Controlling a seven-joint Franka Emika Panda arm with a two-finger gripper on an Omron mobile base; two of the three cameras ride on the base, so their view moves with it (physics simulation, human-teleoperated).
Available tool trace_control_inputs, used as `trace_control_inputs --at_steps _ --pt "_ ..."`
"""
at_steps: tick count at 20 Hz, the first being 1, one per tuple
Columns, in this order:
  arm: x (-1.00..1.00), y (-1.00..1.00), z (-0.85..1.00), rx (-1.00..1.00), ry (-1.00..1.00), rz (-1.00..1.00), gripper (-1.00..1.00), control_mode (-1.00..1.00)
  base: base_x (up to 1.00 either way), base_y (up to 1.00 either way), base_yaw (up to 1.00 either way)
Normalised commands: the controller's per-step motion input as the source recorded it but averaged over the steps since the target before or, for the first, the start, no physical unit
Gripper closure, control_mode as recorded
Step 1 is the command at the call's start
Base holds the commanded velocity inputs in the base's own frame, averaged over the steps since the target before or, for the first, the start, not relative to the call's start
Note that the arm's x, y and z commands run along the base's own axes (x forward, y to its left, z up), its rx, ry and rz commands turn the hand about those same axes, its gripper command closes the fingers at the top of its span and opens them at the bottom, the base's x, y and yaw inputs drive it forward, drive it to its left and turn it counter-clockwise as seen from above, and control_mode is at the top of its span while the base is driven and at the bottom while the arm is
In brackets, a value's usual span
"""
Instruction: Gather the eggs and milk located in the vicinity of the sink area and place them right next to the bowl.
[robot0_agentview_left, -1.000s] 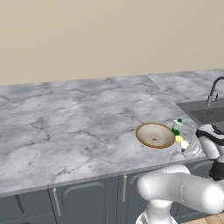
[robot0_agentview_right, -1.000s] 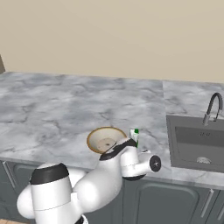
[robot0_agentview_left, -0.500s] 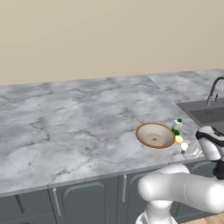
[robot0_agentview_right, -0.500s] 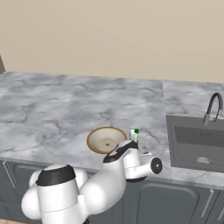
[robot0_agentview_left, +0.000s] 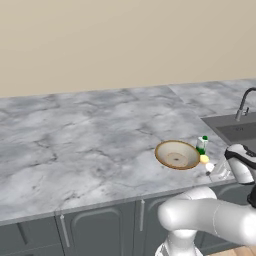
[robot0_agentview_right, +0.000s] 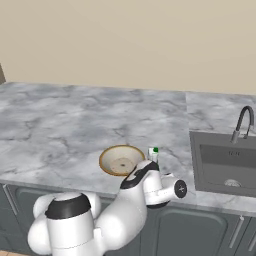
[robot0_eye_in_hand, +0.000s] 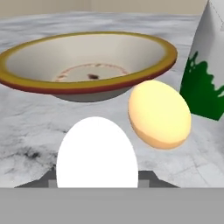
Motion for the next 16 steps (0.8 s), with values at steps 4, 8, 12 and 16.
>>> trace_control_inputs --at_steps 4,8,12,16 --pt "0.0 0.42 -0.02 0.04 -0.02 0.05 1.0 -1.0 0.0 0.0 0.0" --pt "0.09 0.33 0.0 0.0 0.0 0.02 1.0 -1.0 0.0 0.0 0.0" --pt "0.18 0.01 -0.05 0.0 0.0 0.0 -1.0 -1.0 0.0 0.0 0.0" --pt "0.15 0.0 -0.01 0.0 0.02 0.0 -1.0 -1.0 0.0 0.0 0.0"
